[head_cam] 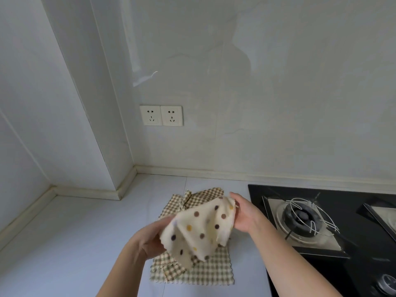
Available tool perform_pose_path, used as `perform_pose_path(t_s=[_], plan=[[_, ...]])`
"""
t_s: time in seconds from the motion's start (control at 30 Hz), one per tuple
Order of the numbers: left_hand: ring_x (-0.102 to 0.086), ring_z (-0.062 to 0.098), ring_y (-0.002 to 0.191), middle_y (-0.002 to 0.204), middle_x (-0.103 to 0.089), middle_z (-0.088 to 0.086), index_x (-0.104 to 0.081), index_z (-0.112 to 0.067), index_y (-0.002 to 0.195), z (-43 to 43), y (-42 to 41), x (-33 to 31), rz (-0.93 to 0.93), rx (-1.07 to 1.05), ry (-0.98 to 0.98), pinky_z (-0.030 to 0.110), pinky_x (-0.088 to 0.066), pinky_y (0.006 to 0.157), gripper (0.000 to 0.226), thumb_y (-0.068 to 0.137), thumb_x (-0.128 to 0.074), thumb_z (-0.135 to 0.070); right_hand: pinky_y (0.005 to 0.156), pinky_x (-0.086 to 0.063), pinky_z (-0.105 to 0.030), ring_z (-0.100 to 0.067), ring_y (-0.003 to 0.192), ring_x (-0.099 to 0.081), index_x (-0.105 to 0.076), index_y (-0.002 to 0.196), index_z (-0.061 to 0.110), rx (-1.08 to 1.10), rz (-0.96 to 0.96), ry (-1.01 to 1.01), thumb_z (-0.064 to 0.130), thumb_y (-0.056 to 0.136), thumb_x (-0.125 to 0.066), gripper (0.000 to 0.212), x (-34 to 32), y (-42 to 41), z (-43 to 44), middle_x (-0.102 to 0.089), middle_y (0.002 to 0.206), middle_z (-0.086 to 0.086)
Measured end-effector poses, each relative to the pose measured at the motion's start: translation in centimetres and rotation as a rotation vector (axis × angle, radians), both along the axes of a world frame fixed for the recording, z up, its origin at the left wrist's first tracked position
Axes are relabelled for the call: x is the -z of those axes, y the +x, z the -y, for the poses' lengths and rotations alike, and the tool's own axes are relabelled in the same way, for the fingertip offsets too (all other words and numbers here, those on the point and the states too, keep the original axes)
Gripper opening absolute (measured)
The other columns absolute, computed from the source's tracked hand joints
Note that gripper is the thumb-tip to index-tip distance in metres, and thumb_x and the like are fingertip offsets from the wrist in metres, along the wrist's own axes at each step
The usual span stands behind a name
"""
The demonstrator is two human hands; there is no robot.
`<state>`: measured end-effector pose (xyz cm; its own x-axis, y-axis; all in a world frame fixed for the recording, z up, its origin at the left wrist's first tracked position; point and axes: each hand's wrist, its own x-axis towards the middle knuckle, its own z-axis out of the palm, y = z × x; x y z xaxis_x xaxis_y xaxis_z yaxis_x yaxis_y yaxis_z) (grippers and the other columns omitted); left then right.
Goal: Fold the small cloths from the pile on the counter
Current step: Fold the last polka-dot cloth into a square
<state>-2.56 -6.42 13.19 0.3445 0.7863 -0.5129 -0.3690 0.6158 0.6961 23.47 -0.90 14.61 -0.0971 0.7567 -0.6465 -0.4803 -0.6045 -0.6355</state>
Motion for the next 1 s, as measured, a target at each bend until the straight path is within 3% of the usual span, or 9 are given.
perform_pose_path(t_s=[0.1,0.23,0.33,0.43,0.5,0.63,0.73,0.87,1.0], plan=[[-0.064,0.040,0.106,0.119,-0.064,0.023,-0.062,-0.006,0.123,-0.1,-0.4,0.0,0.002,-0.021,0.123,0.049,-0.055,0.082,0.041,0.088,-0.065,-0.026,0.072,-0.050,-0.042,-0.028,0.091,-0.065,-0.049,0.137,0.011,0.015,0.012,0.061,-0.005,0.093,-0.055,0.047,0.3,0.6,0.0,-0.068,0.102,-0.015],[-0.065,0.038,0.095,0.112,-0.065,0.021,-0.054,-0.005,0.126,-1.2,-0.5,1.5,-0.531,-0.197,0.147,0.053,-0.054,0.087,0.048,0.081,-0.071,0.000,0.067,-0.050,-0.039,-0.027,0.087,-0.065,-0.058,0.125,0.015,-0.018,0.079,0.114,-0.010,0.094,-0.048,0.041,0.4,1.1,-0.2,-0.067,0.103,-0.015],[-0.059,0.026,0.081,0.106,-0.061,0.017,-0.051,-0.013,0.115,-1.4,-0.4,0.6,-0.808,-0.412,0.203,0.036,-0.051,0.064,0.040,0.083,-0.073,-0.010,0.067,-0.052,-0.036,-0.025,0.084,-0.066,-0.063,0.114,0.022,-0.073,0.293,0.175,-0.008,0.094,-0.048,0.039,0.5,1.4,-0.4,-0.068,0.102,-0.013],[-0.061,0.020,0.080,0.095,-0.063,0.009,-0.050,-0.031,0.114,-1.3,-0.6,-0.2,-0.886,-0.363,0.418,0.024,-0.046,0.060,0.038,0.086,-0.071,-0.017,0.069,-0.054,-0.035,-0.027,0.088,-0.065,-0.066,0.114,0.023,-0.081,0.447,0.201,-0.010,0.091,-0.044,0.045,1.1,1.8,-1.0,-0.065,0.107,-0.016],[-0.064,0.019,0.079,0.088,-0.068,0.000,-0.061,-0.035,0.096,-1.2,-0.7,-0.9,-1.009,-0.278,0.553,0.021,-0.047,0.060,0.022,0.086,-0.070,-0.017,0.070,-0.056,-0.034,-0.027,0.092,-0.063,-0.066,0.115,0.020,-0.119,0.546,0.238,-0.010,0.089,-0.043,0.046,1.5,2.2,-1.4,-0.061,0.111,-0.016],[-0.057,0.002,0.070,0.076,-0.063,-0.015,-0.064,-0.029,0.084,-1.0,-0.8,-2.5,-1.290,-0.207,0.750,0.011,-0.038,0.053,0.010,0.086,-0.070,-0.021,0.087,-0.053,-0.033,-0.020,0.103,-0.061,-0.068,0.106,0.020,-0.384,0.997,0.335,-0.003,0.090,-0.042,0.038,1.7,3.0,-1.4,-0.063,0.117,-0.005],[-0.056,0.001,0.071,0.073,-0.061,-0.018,-0.063,-0.031,0.085,-0.9,0.1,-3.8,-1.324,-0.161,0.900,0.018,-0.042,0.056,0.012,0.086,-0.070,-0.023,0.103,-0.041,-0.033,-0.016,0.123,-0.047,-0.057,0.127,0.026,-0.600,1.292,0.499,0.014,0.090,-0.053,0.039,0.8,2.0,-0.4,-0.047,0.136,0.001],[-0.057,-0.002,0.078,0.088,-0.062,-0.022,-0.066,-0.028,0.098,-1.0,2.3,-5.9,-1.310,-0.013,1.116,0.012,-0.041,0.064,0.017,0.086,-0.068,-0.015,0.106,-0.038,-0.026,-0.002,0.126,-0.043,-0.045,0.140,0.031,-0.750,0.967,0.792,0.033,0.084,-0.070,0.061,-2.1,-3.1,2.1,-0.047,0.137,0.017],[-0.054,-0.001,0.084,0.098,-0.059,-0.018,-0.054,-0.035,0.126,-0.5,2.4,-6.6,-1.294,0.012,1.133,0.013,-0.042,0.072,0.046,0.086,-0.068,-0.018,0.091,-0.055,-0.034,-0.006,0.096,-0.067,-0.070,0.106,0.020,-0.620,0.843,0.888,0.019,0.094,-0.059,0.016,-2.9,-5.0,2.5,-0.072,0.102,0.007]])
